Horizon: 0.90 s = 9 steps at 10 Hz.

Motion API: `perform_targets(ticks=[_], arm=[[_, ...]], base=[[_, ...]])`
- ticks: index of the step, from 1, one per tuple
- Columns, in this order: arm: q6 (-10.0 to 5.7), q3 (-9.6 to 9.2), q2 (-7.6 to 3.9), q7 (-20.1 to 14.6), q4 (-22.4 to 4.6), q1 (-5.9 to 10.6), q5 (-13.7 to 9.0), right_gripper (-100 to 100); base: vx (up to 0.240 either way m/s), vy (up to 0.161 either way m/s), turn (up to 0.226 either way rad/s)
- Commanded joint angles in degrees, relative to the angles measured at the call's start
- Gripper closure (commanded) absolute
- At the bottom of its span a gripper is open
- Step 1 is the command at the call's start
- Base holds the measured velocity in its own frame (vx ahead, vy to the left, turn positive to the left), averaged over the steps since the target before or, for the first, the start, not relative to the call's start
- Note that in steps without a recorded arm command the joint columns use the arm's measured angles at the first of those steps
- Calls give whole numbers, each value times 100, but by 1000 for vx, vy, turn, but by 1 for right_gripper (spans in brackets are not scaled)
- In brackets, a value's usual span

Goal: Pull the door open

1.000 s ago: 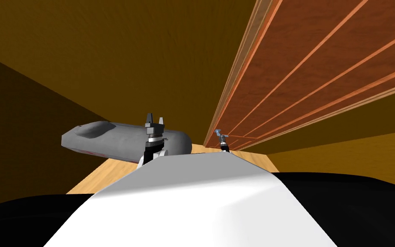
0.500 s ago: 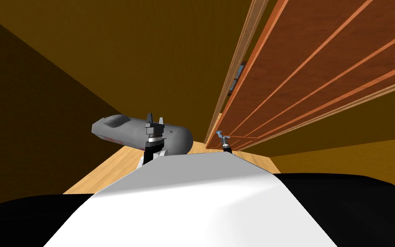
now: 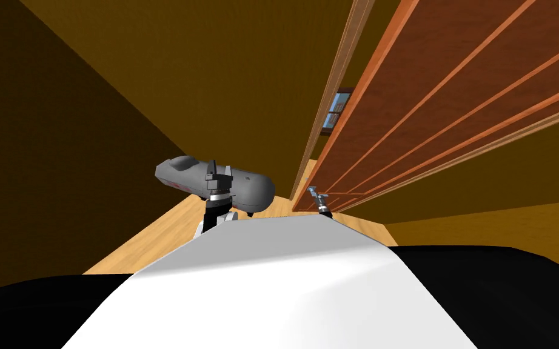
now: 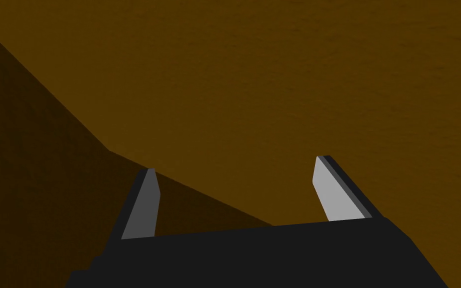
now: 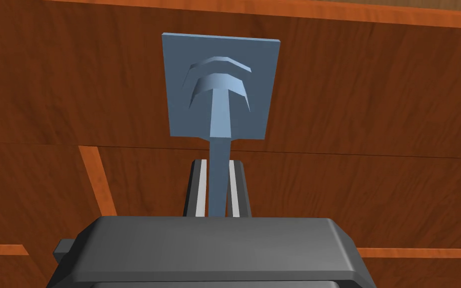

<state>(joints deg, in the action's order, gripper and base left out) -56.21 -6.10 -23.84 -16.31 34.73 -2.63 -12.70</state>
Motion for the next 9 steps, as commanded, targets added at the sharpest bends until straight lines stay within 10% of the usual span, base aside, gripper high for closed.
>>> perform_targets(ticks=[1, 9], arm=[[-139, -92, -69, -96, 61, -122, 25, 100], [-762, -439, -386, -460, 9, -536, 92, 100]], base=[[-224, -71, 196], [-203, -70, 145]])
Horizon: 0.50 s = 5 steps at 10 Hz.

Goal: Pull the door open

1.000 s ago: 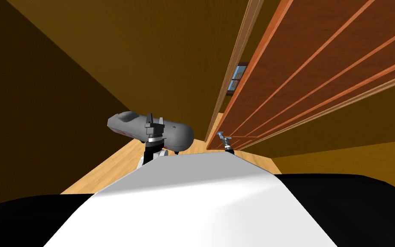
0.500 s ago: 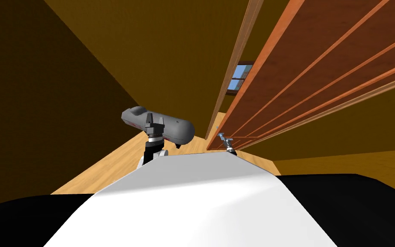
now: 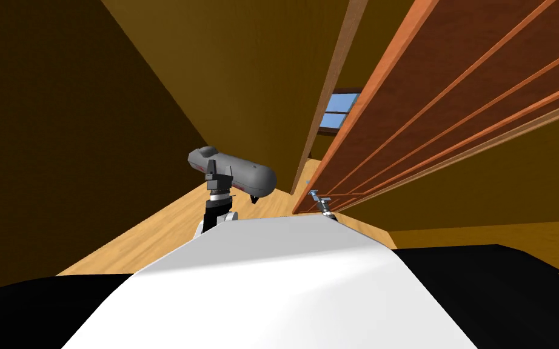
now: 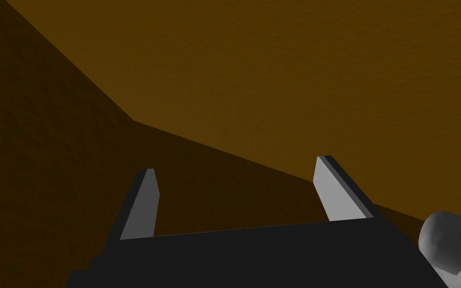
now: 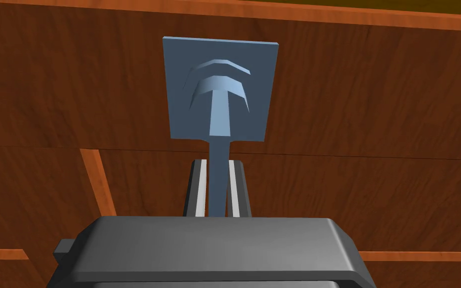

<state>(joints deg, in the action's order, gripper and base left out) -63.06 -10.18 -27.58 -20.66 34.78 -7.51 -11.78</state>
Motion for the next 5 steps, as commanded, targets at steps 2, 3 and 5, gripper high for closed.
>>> perform_targets(ticks=[2, 3, 5], arm=[[-215, -71, -59, -63, -35, -121, -12, 100], [-292, -93, -84, -84, -56, -162, -19, 100], [-445, -137, -136, -127, -98, -243, -33, 100]], base=[[-243, -82, 221], [-205, -94, 205], [-194, -88, 185]])
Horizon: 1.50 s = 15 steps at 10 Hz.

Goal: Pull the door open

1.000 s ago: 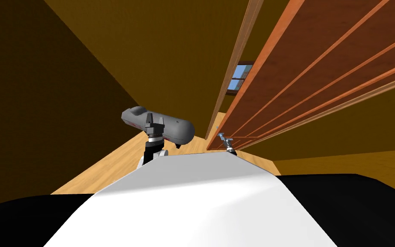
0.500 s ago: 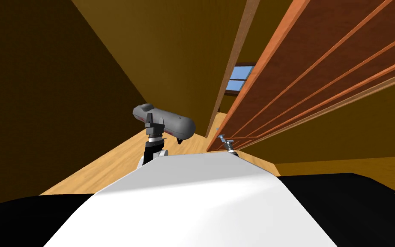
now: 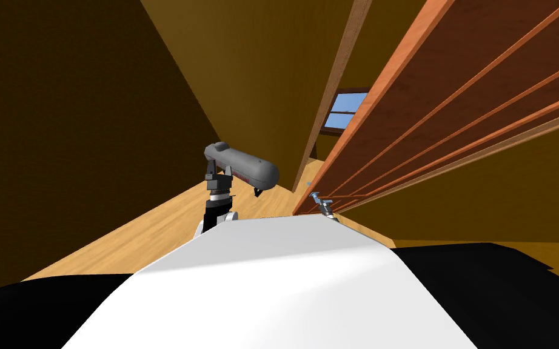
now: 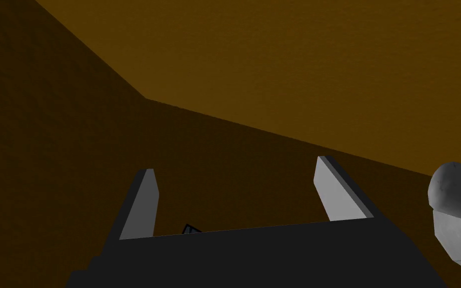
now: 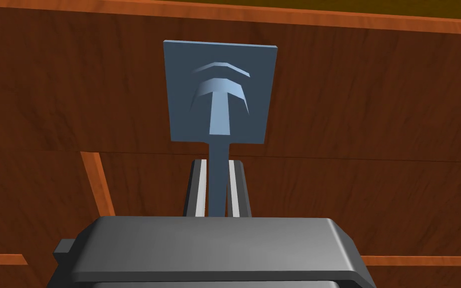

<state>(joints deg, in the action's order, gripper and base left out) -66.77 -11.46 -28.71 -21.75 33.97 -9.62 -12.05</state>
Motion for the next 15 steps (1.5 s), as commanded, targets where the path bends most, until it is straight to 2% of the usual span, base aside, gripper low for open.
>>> perform_targets(ticks=[1, 3, 4, 5, 6, 8, 9, 10, 12, 14, 15], arm=[[-176, -39, -56, -46, -45, -88, -16, 100], [-309, -77, -101, -82, -81, -158, -29, 100], [-224, -56, -103, -69, -42, -125, -29, 100], [-106, -95, -54, -21, 25, -81, -8, 100], [-51, -108, -33, 2, 62, -54, 0, 100], [-51, -108, -33, 2, 62, -54, 0, 100], [113, -147, 28, 70, 173, 27, 22, 100], [151, -156, 43, 86, 199, 45, 27, 100], [350, -202, 117, 169, 333, 143, 54, 100], [350, -202, 117, 169, 333, 143, 54, 100], [475, -232, 164, 221, 417, 204, 71, 100]], base=[[-241, -91, 234], [-259, -48, 158], [-113, -30, 27], [-163, -12, 53], [-222, -61, 85], [-104, -40, 20], [-171, -58, 94], [-236, -56, 86], [-236, -88, 89], [-112, -27, -10], [-113, -42, 56]])
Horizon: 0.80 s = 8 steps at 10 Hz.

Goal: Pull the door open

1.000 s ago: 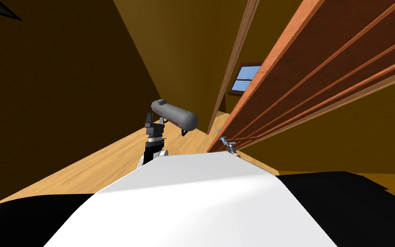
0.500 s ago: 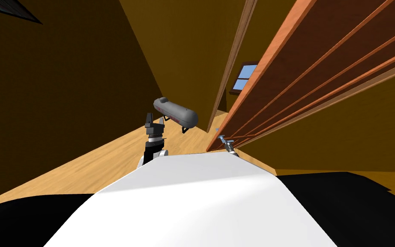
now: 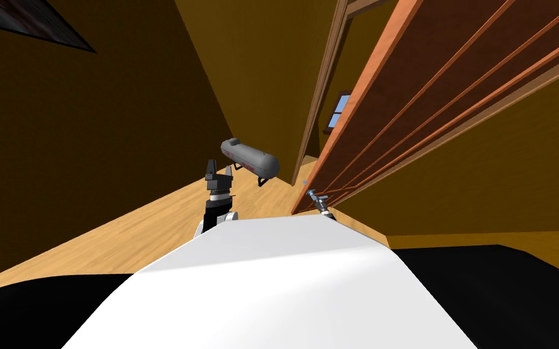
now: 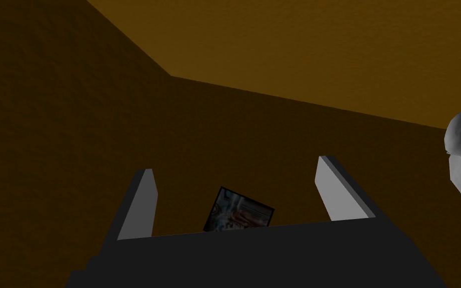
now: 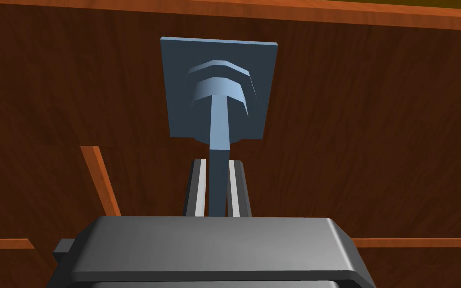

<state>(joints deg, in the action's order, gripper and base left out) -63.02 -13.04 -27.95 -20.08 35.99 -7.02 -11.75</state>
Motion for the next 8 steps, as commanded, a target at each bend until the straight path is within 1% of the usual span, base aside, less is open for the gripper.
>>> perform_targets(ticks=[1, 2, 3, 5, 7, 8], arm=[[100, -74, 88, 54, 215, -55, 42, 100], [264, -113, 150, 123, 326, 25, 64, 100], [305, -122, 165, 140, 353, 45, 70, 100], [455, -158, 222, 203, 455, 119, 90, 100], [614, -195, 282, 269, 562, 197, 112, 100], [663, -207, 300, 290, 595, 221, 119, 100]], base=[[-107, -55, 71], [-174, -93, 104], [-191, -108, 115], [-186, -80, 55], [-171, -134, 61], [-117, -137, 75]])
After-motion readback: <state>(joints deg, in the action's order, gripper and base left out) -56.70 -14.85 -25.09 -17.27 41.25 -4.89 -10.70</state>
